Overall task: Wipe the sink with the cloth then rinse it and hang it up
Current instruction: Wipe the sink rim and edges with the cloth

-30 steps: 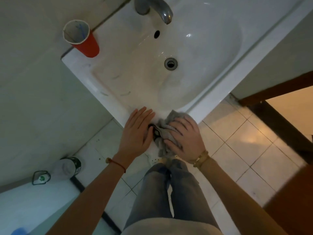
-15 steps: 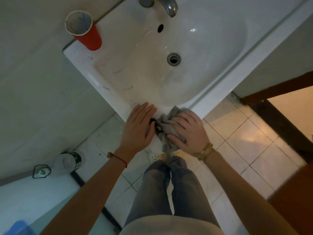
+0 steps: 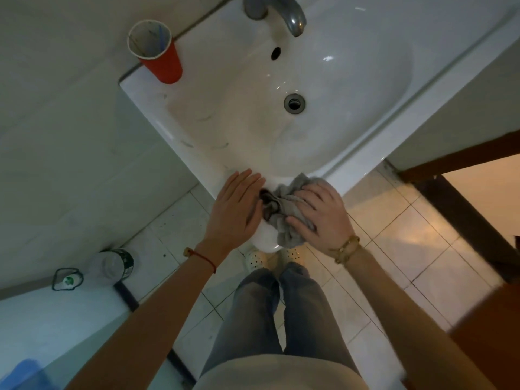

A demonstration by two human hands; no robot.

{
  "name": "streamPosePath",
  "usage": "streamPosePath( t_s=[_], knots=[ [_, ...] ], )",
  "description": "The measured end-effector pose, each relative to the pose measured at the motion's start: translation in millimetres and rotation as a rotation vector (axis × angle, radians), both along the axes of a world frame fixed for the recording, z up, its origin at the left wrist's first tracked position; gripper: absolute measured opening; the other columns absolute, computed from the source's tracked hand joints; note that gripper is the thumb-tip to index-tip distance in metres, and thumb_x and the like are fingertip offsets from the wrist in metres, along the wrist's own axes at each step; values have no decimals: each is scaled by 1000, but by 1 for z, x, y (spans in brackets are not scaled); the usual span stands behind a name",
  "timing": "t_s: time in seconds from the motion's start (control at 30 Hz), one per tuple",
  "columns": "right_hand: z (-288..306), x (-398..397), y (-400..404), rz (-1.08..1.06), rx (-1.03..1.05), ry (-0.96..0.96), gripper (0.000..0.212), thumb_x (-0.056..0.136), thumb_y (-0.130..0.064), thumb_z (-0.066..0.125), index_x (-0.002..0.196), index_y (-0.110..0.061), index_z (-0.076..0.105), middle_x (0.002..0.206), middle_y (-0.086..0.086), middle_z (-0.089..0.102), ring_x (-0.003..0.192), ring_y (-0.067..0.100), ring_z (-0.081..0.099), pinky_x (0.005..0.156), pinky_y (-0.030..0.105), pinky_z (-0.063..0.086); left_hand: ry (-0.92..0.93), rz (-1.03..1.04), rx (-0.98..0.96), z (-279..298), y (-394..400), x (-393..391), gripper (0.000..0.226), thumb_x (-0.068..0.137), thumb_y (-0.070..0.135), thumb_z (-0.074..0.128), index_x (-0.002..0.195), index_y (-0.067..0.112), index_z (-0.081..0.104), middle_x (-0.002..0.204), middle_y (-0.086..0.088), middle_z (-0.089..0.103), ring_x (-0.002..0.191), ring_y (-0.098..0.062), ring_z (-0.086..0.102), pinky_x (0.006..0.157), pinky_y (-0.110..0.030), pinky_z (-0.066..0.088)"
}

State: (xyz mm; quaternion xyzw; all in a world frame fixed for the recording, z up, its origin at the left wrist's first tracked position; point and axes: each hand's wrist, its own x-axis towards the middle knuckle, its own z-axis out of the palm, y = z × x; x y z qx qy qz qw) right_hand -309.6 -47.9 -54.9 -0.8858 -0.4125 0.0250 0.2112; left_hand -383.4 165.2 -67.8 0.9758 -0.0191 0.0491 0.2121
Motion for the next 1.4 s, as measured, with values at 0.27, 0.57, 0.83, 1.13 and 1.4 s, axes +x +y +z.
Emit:
streamPosePath(
  t_s=[0.27, 0.57, 0.83, 1.13, 1.4],
  knots=[
    [2, 116, -45, -385, -74, -19, 48, 98, -46, 36, 108, -12, 69, 107, 8, 68, 113, 28, 51, 108, 48, 31, 33, 60, -41, 5, -5, 2, 48, 98, 28, 44, 137, 1, 54, 143, -13, 55, 141, -27, 43, 125, -40, 22],
    [-5, 80, -17, 157, -89, -99, 27, 92, -36, 52, 104, -16, 66, 105, 7, 68, 90, 29, 61, 87, 43, 46, -16, 219, -77, 15, -20, 9, 47, 97, 21, 55, 138, -2, 52, 146, -16, 50, 146, -30, 35, 126, -46, 16],
    [15, 199, 33, 320, 48, -26, 41, 97, -39, 40, 118, -12, 63, 121, 8, 62, 99, 29, 53, 80, 39, 38, -29, 1022, -113, 19, -71, 19, 62, 101, 32, 46, 154, 4, 29, 161, -14, 27, 153, -27, 17, 126, -45, 18],
    [-23, 166, 209, 547, 72, 13, 44, 96, -39, 40, 123, -13, 62, 128, 7, 60, 107, 31, 53, 85, 45, 46, -19, 1438, -169, 13, -75, 36, 61, 100, 37, 51, 151, 7, 35, 155, -10, 38, 144, -24, 33, 120, -45, 29],
    [-53, 141, 160, 673, 131, -55, 42, 93, -36, 45, 122, -9, 60, 130, 13, 58, 120, 34, 39, 91, 45, 45, -29, 1381, -147, 13, -71, 35, 60, 98, 34, 51, 149, 5, 39, 149, -11, 47, 139, -24, 42, 118, -42, 35]
  ],
)
